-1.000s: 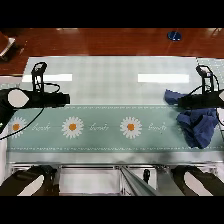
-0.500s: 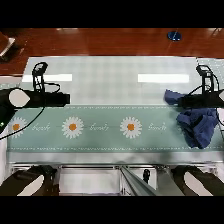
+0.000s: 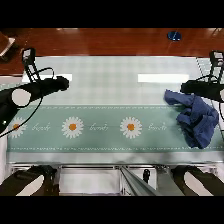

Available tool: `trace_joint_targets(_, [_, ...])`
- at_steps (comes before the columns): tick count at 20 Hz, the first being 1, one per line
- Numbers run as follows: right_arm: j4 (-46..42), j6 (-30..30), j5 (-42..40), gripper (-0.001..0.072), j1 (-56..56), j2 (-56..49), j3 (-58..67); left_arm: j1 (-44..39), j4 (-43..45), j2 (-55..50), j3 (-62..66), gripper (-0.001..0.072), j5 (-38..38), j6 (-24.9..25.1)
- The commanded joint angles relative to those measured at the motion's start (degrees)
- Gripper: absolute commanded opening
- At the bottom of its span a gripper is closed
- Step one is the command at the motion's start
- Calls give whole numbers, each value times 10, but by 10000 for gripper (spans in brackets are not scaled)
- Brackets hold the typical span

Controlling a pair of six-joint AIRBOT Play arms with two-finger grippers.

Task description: Fold the shirts.

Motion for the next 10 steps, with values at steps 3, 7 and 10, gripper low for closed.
trace_joint_targets(3, [-206, 219, 39, 410, -90, -1, 24, -2, 0, -27, 1, 507, 55, -1])
trace_joint_targets(7, [-207, 188, 119, 405, -214, -6, -61, -10, -2, -30, 1, 507, 30, -1])
trace_joint_targets(10, [-147, 129, 112, 405, -234, -59, -76, -26, -2, -31, 1, 507, 19, 0])
